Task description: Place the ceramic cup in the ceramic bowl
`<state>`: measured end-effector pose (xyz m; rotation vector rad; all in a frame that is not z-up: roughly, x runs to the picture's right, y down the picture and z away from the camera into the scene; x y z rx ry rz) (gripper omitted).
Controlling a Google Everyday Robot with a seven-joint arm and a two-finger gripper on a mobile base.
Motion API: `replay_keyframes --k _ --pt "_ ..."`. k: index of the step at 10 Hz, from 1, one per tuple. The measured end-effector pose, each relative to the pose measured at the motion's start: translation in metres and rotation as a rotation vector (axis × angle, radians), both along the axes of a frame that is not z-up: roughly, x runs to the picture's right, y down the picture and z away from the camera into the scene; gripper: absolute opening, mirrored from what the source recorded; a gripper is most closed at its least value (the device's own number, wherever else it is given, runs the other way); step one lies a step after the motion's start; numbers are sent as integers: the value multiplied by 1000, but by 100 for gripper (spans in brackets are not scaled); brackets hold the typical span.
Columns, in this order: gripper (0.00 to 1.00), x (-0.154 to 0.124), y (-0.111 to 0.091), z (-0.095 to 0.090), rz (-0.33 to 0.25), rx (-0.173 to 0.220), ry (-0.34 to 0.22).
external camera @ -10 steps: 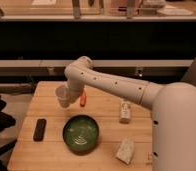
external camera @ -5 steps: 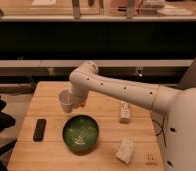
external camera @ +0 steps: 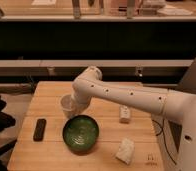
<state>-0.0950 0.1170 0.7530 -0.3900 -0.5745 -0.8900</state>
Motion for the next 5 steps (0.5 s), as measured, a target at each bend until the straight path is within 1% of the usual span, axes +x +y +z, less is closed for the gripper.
replay_keyframes --k 5 --pt "2 8 23 -12 13 -14 13"
